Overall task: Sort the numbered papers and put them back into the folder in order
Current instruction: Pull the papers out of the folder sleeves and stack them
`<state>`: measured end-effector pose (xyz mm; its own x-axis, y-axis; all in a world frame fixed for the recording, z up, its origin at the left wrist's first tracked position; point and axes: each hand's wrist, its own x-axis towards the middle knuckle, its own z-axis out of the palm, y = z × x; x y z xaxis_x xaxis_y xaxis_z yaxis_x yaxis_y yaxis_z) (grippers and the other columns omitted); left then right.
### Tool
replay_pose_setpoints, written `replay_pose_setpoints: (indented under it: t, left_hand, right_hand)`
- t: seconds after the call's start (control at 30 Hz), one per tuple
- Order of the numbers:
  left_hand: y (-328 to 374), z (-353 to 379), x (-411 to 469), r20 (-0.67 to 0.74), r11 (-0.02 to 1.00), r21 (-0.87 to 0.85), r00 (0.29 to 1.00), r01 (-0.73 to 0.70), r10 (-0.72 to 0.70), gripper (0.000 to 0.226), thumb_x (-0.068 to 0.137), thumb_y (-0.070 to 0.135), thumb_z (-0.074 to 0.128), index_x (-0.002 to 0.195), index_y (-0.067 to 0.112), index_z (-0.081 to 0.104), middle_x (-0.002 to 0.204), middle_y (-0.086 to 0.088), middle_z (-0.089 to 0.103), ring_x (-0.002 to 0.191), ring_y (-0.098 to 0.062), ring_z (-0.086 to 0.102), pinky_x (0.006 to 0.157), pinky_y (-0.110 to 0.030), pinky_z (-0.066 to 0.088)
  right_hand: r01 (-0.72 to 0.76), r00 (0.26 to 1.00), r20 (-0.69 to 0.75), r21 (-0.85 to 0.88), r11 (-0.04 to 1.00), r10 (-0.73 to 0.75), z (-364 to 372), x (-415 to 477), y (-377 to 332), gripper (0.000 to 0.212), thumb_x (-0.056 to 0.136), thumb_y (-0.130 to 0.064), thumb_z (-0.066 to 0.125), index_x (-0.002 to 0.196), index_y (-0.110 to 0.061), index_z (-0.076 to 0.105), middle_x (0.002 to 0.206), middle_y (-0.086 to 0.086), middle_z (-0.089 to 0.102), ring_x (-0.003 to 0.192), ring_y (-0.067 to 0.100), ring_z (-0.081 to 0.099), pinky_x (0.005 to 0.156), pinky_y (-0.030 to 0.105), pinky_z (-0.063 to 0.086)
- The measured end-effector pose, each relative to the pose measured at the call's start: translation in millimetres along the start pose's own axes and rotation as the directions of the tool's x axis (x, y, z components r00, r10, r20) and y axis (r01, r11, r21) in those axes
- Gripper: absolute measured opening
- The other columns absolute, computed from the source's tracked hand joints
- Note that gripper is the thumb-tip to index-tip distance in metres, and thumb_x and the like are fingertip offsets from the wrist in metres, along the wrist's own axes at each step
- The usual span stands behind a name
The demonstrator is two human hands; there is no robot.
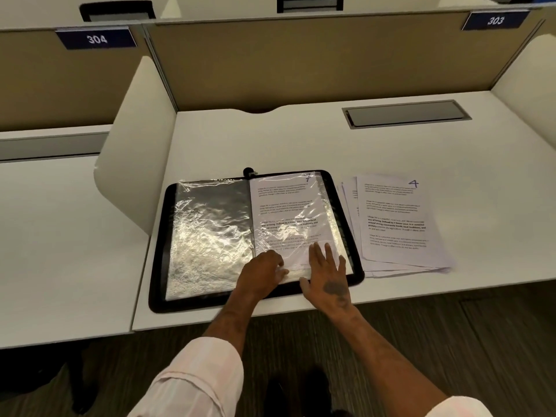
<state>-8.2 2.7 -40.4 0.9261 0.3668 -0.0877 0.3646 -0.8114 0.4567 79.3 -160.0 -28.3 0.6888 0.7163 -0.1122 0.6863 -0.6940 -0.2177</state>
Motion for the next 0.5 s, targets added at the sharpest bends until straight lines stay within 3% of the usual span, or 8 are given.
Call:
replay_pose_setpoints:
  t: [0.07,0.13,0.23,0.27,0.33,0.5]
  left_hand:
    - [-2.2,-1.9,-0.2,0.024,0.999,0.024,0.999,-0.035,0.034,0.018,0.094,0.027,0.057,0.108,0.016,0.061,0.112,0.001,0.06,0.101,-0.019,0.058,0.079,-0.035,0.048]
    - [-5.4,-2.7,-2.2,0.025,0.997,0.052,0.998,-0.063,0.062,0.019,0.093,0.019,0.056,0.11,0.013,0.061,0.113,-0.002,0.061,0.101,-0.021,0.058,0.078,-0.036,0.049]
    - [-6.9,1.1,-7.6,-0.016,0.988,0.123,0.996,-0.09,0.093,0.013,0.09,0.016,0.056,0.101,0.011,0.06,0.101,-0.004,0.062,0.09,-0.025,0.061,0.065,-0.034,0.044]
    - [-5.7,2.0,-8.8,-0.03,0.986,0.141,0.995,-0.089,0.094,0.011,0.092,0.018,0.055,0.097,0.01,0.06,0.095,-0.005,0.063,0.084,-0.026,0.062,0.062,-0.034,0.043]
    - [-2.3,2.3,-9.3,-0.059,0.982,0.172,0.994,-0.077,0.088,0.016,0.096,0.024,0.051,0.094,0.01,0.059,0.088,-0.007,0.064,0.073,-0.028,0.063,0.057,-0.034,0.042]
    - [0.7,-0.8,-10.6,-0.108,0.97,0.223,0.987,-0.093,0.12,0.027,0.1,0.032,0.048,0.092,0.011,0.062,0.083,-0.006,0.067,0.059,-0.028,0.064,0.051,-0.031,0.042]
  right_hand:
    - [-0.013,0.996,-0.092,-0.016,1.0,0.011,6.3,-3.2,1.6,0.076,0.08,-0.035,0.063,0.146,-0.004,0.038,0.153,0.013,0.036,0.143,0.033,0.029,0.112,0.056,0.022]
    - [0.038,0.965,-0.261,-0.01,0.999,-0.039,9.6,-8.4,2.7,0.06,0.084,-0.033,0.054,0.137,-0.005,0.051,0.143,0.014,0.048,0.135,0.033,0.043,0.111,0.054,0.03]
    - [0.345,0.834,-0.464,0.014,0.938,-0.3,16.9,-20.9,0.7,0.029,0.085,-0.02,0.057,0.109,-0.01,0.068,0.11,0.008,0.066,0.105,0.024,0.061,0.094,0.041,0.047]
    - [0.451,0.807,-0.432,0.012,0.892,-0.402,17.2,-25.8,-2.3,0.021,0.085,-0.019,0.059,0.102,-0.011,0.07,0.101,0.006,0.067,0.097,0.02,0.061,0.09,0.036,0.048]
    - [0.545,0.801,-0.282,-0.025,0.838,-0.529,22.3,-32.4,-7.2,0.025,0.085,-0.025,0.062,0.105,-0.013,0.07,0.106,0.005,0.067,0.101,0.018,0.061,0.094,0.035,0.049]
    - [0.447,0.893,-0.03,-0.061,0.892,-0.449,34.6,-21.4,-18.8,0.065,0.088,-0.052,0.053,0.134,-0.007,0.055,0.139,0.013,0.053,0.133,0.026,0.047,0.108,0.042,0.042]
